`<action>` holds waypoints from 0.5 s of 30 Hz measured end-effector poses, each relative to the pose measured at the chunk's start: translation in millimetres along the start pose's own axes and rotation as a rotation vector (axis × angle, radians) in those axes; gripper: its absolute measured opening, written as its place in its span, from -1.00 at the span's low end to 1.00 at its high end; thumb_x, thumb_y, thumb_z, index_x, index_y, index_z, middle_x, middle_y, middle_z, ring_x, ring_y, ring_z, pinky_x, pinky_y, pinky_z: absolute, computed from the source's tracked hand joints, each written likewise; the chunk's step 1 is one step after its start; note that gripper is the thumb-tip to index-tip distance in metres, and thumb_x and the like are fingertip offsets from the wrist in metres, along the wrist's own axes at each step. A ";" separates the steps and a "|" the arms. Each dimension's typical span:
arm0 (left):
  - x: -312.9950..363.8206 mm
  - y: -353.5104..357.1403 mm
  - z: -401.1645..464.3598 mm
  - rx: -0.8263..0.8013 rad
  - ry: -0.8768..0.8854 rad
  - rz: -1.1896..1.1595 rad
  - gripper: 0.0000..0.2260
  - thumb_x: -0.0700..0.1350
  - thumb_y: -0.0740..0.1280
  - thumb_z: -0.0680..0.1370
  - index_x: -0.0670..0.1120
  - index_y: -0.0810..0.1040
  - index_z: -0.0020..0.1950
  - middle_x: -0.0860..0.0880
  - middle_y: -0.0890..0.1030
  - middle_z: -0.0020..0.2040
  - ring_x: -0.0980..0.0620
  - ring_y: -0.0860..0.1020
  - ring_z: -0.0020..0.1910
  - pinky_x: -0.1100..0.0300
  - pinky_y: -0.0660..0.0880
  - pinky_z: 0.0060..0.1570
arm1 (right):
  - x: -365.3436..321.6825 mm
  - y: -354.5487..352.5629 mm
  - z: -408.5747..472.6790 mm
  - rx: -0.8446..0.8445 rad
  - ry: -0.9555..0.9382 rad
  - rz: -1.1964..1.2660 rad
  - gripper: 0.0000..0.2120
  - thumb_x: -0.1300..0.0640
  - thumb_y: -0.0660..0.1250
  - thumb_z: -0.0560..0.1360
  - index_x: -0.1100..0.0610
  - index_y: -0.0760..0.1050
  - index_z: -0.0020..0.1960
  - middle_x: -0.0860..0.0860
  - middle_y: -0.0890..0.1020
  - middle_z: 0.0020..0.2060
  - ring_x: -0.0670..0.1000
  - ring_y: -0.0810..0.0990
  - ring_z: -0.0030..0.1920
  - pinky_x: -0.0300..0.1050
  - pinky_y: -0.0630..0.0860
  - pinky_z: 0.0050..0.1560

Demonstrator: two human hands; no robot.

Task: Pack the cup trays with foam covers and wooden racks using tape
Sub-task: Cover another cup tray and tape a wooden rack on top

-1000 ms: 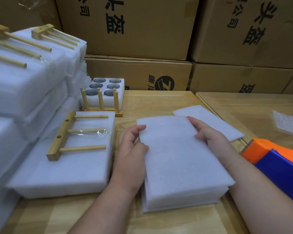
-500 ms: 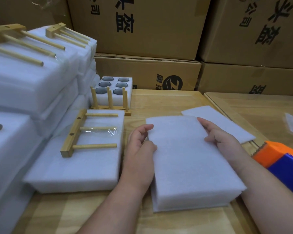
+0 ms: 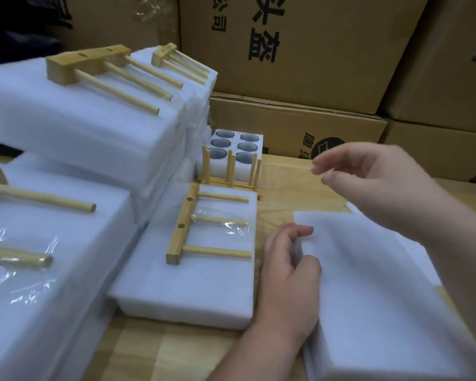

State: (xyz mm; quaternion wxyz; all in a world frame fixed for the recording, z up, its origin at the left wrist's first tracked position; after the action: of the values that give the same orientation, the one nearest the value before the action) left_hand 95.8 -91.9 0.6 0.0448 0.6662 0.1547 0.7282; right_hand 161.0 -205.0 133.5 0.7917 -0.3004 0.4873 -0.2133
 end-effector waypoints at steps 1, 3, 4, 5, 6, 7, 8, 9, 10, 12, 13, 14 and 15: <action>-1.5 0.0 0.7 -0.002 0.006 0.021 -0.59 -0.09 0.22 0.29 0.24 0.57 0.06 0.02 0.56 0.30 -0.21 0.50 0.33 -0.36 0.36 0.36 | -6.8 7.2 15.4 -0.006 -0.025 -0.068 -0.87 0.05 0.39 0.54 -0.15 0.67 0.00 -0.25 0.69 -0.15 -0.26 0.62 -0.10 -0.29 0.49 -0.21; -2.7 -0.2 0.2 -0.002 0.028 0.064 -0.61 -0.11 0.21 0.30 0.25 0.59 0.01 0.14 0.52 0.31 -0.10 0.50 0.34 -0.29 0.38 0.37 | -16.8 22.8 44.7 -0.014 -0.071 -0.154 -0.92 0.03 0.41 0.54 -0.12 0.66 -0.02 -0.18 0.67 -0.20 -0.17 0.62 -0.15 -0.23 0.53 -0.21; -2.4 -0.2 -0.7 0.002 0.043 0.091 -0.62 -0.11 0.21 0.30 0.25 0.59 0.00 0.20 0.49 0.30 -0.01 0.50 0.33 -0.24 0.40 0.37 | -19.2 31.1 58.3 -0.027 -0.090 -0.178 -0.94 0.02 0.41 0.54 -0.13 0.65 -0.03 -0.18 0.66 -0.22 -0.16 0.61 -0.19 -0.21 0.52 -0.24; -1.6 -0.3 -1.5 0.007 0.057 0.119 -0.62 -0.11 0.21 0.30 0.26 0.60 -0.01 0.25 0.47 0.29 0.06 0.49 0.32 -0.18 0.42 0.36 | -21.0 39.3 71.0 -0.047 -0.105 -0.202 -0.95 0.01 0.42 0.54 -0.13 0.64 -0.04 -0.18 0.64 -0.23 -0.17 0.60 -0.22 -0.23 0.49 -0.28; -1.1 -0.5 -1.9 0.012 0.068 0.144 -0.62 -0.11 0.21 0.29 0.26 0.60 -0.02 0.27 0.45 0.28 0.10 0.49 0.30 -0.14 0.43 0.36 | -22.3 47.9 82.6 -0.070 -0.123 -0.233 -0.95 0.01 0.42 0.54 -0.13 0.64 -0.02 -0.19 0.62 -0.23 -0.17 0.58 -0.21 -0.24 0.47 -0.28; -1.2 -0.7 -1.9 0.015 0.075 0.162 -0.63 -0.10 0.21 0.29 0.25 0.60 -0.03 0.28 0.45 0.27 0.10 0.49 0.29 -0.13 0.43 0.35 | -23.2 56.8 93.2 -0.093 -0.143 -0.268 -0.93 0.00 0.42 0.54 -0.12 0.65 0.01 -0.20 0.60 -0.22 -0.17 0.58 -0.18 -0.22 0.49 -0.24; -1.7 -1.0 -1.5 0.017 0.081 0.171 -0.63 -0.10 0.21 0.28 0.25 0.60 -0.03 0.29 0.44 0.26 0.09 0.49 0.29 -0.13 0.42 0.35 | -23.7 65.3 102.5 -0.115 -0.161 -0.301 -0.89 -0.01 0.41 0.54 -0.09 0.66 0.05 -0.21 0.58 -0.20 -0.14 0.58 -0.14 -0.17 0.52 -0.18; -2.1 -1.3 -1.3 0.016 0.090 0.175 -0.63 -0.11 0.21 0.28 0.24 0.60 -0.04 0.29 0.44 0.27 0.10 0.49 0.30 -0.12 0.42 0.36 | -23.6 73.5 110.8 -0.134 -0.178 -0.338 -0.86 -0.01 0.40 0.54 -0.07 0.66 0.09 -0.22 0.57 -0.19 -0.09 0.58 -0.11 -0.12 0.54 -0.14; -1.9 -1.5 -1.2 0.016 0.099 0.179 -0.63 -0.11 0.21 0.27 0.25 0.60 -0.04 0.30 0.43 0.27 0.11 0.48 0.31 -0.11 0.42 0.36 | -23.3 81.4 117.9 -0.146 -0.195 -0.385 -0.83 0.00 0.39 0.55 -0.05 0.65 0.12 -0.22 0.55 -0.17 -0.05 0.58 -0.09 -0.09 0.55 -0.11; -0.1 -1.5 -2.0 0.021 0.108 0.196 -0.62 -0.08 0.20 0.25 0.27 0.59 -0.05 0.38 0.40 0.25 0.17 0.48 0.31 -0.06 0.42 0.36 | -21.9 94.7 129.7 -0.153 -0.232 -0.487 -0.79 0.01 0.35 0.58 -0.03 0.64 0.18 -0.15 0.56 -0.11 0.01 0.56 -0.05 -0.05 0.55 -0.08; 0.9 -1.3 -2.5 0.025 0.105 0.199 -0.62 -0.06 0.20 0.24 0.27 0.59 -0.06 0.41 0.40 0.23 0.19 0.48 0.30 -0.05 0.42 0.36 | -21.2 99.8 134.8 -0.153 -0.239 -0.516 -0.78 0.01 0.35 0.58 -0.02 0.63 0.20 -0.12 0.56 -0.06 0.03 0.56 -0.03 -0.03 0.56 -0.06; 1.9 -1.5 -2.8 0.030 0.101 0.197 -0.62 -0.04 0.19 0.22 0.27 0.60 -0.07 0.43 0.39 0.21 0.18 0.49 0.29 -0.05 0.43 0.35 | -20.9 103.9 139.0 -0.155 -0.236 -0.528 -0.77 0.01 0.34 0.58 -0.01 0.62 0.21 -0.09 0.57 -0.02 0.05 0.56 -0.01 -0.02 0.57 -0.03; 2.8 -1.3 -3.2 0.033 0.100 0.197 -0.63 -0.03 0.19 0.21 0.26 0.60 -0.08 0.43 0.40 0.21 0.15 0.50 0.28 -0.06 0.44 0.34 | -21.0 107.1 142.5 -0.164 -0.226 -0.534 -0.77 0.02 0.34 0.58 -0.01 0.62 0.22 -0.07 0.59 0.02 0.06 0.57 0.01 -0.01 0.57 -0.01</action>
State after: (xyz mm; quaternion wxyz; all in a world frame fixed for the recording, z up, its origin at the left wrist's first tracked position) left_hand 92.2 -90.5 2.7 -0.0457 0.6418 0.1026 0.7586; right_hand 284.9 -75.6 123.0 0.7301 -0.5026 0.3154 -0.3389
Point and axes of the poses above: each hand's wrist, its own z-axis towards the middle knuckle, its own y-axis out of the palm, x = y × z, the point moved 1 cm from there along z, towards the middle knuckle
